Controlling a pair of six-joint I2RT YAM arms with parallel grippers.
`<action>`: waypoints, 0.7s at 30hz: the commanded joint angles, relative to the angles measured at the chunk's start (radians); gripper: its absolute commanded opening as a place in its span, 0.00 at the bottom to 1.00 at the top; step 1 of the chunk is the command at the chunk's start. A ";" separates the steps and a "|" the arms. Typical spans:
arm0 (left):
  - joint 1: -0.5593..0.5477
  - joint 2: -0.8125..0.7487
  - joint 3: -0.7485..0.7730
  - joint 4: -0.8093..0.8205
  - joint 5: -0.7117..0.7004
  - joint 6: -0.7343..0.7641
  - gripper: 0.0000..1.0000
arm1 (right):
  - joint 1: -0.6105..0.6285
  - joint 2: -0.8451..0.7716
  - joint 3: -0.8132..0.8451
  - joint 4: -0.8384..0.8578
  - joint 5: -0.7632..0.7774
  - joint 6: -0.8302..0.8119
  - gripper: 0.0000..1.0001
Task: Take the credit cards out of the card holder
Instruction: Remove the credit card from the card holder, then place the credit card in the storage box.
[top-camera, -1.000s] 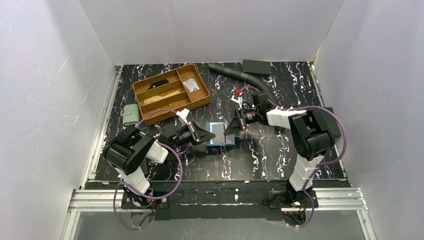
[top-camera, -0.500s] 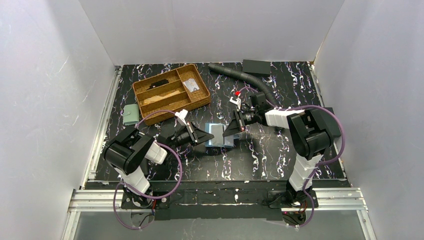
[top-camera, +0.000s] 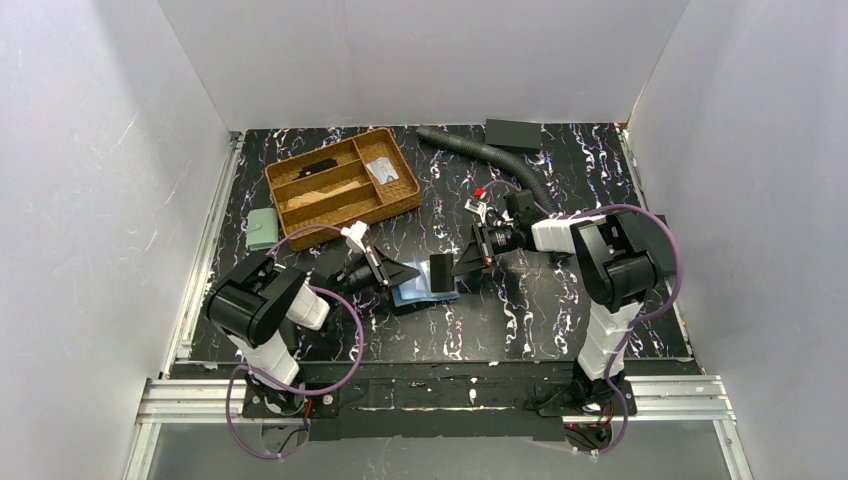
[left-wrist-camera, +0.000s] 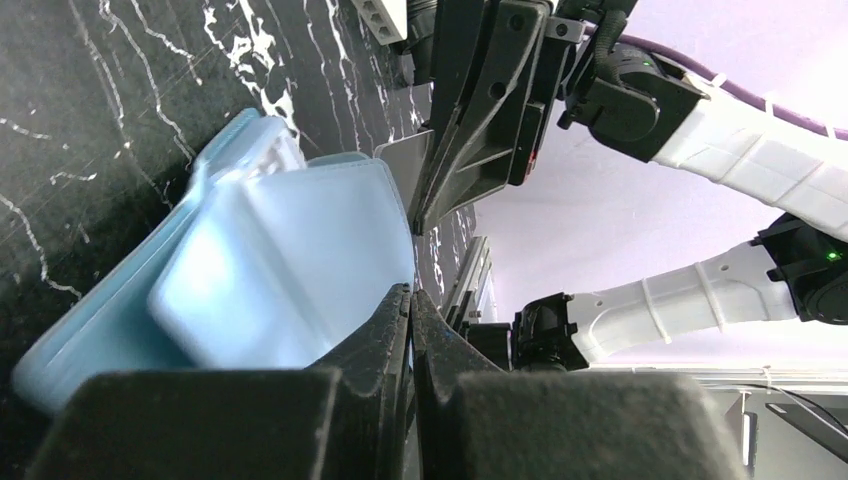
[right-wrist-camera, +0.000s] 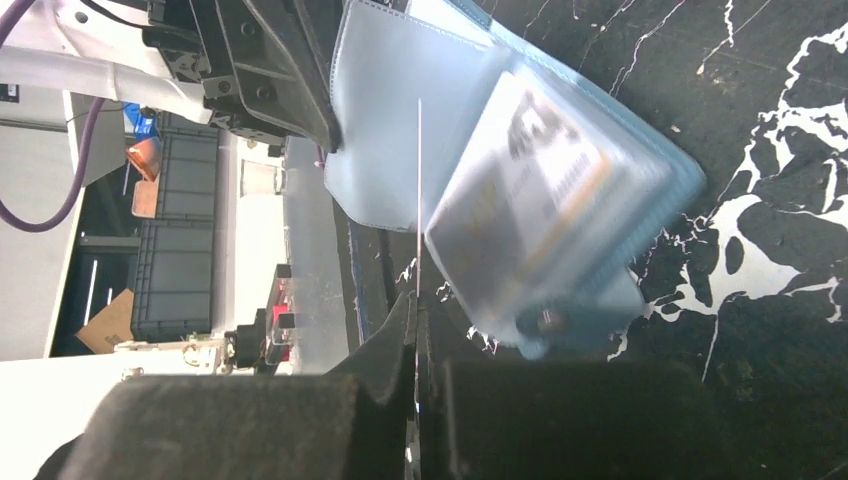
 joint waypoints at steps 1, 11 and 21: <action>0.017 0.015 -0.014 0.030 0.002 0.014 0.00 | -0.002 -0.003 0.040 -0.093 0.012 -0.086 0.01; 0.060 0.075 -0.067 0.000 -0.036 -0.009 0.00 | -0.021 -0.013 0.113 -0.333 0.046 -0.338 0.01; 0.068 -0.227 -0.110 -0.505 -0.111 0.083 0.14 | -0.023 -0.056 0.145 -0.457 0.067 -0.498 0.01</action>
